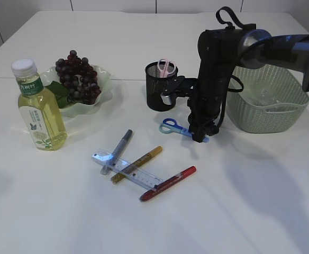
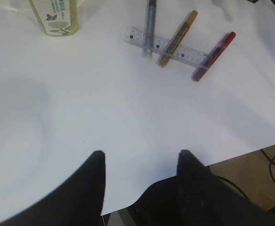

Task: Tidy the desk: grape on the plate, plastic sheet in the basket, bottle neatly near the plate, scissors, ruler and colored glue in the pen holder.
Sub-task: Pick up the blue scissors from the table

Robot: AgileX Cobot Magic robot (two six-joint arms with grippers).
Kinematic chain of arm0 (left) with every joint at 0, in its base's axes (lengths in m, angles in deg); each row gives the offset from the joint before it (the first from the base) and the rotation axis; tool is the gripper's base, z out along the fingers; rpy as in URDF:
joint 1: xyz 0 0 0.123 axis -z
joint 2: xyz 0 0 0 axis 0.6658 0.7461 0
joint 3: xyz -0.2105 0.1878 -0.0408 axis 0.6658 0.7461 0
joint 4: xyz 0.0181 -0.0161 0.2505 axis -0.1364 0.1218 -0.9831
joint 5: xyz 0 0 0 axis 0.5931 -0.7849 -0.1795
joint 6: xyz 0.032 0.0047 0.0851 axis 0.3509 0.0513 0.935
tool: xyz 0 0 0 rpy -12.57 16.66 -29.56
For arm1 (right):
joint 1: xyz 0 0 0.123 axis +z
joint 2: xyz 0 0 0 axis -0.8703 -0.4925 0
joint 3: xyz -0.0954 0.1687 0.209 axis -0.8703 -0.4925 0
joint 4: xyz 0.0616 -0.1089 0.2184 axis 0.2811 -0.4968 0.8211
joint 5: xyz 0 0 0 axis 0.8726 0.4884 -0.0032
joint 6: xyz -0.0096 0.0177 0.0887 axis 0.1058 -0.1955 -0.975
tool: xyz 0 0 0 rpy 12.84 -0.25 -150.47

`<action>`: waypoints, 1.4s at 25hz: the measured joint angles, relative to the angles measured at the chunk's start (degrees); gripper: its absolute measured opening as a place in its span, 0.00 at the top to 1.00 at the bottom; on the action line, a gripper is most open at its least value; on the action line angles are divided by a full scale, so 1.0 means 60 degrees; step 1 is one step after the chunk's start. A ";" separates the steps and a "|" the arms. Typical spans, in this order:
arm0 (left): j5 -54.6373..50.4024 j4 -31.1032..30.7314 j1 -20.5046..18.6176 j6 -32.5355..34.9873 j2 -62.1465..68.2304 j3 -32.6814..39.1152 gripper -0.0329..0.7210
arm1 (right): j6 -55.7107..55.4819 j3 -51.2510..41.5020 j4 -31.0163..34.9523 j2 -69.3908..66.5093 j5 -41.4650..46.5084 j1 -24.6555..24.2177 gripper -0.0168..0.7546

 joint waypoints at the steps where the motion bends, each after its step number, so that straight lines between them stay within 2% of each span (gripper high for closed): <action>1: 0.0000 0.0000 0.0000 0.0000 0.0000 0.0000 0.48 | 0.0000 0.0000 0.0000 0.0000 0.0000 0.0000 0.75; 18: 0.0000 0.0174 0.0000 0.0000 0.0000 0.0000 0.48 | -0.0689 0.0000 0.0019 0.0000 0.0000 0.0021 0.78; 35: 0.0000 0.0211 0.0000 0.0000 0.0000 0.0000 0.48 | -0.0973 -0.0844 0.0241 0.0532 -0.0020 0.0021 0.78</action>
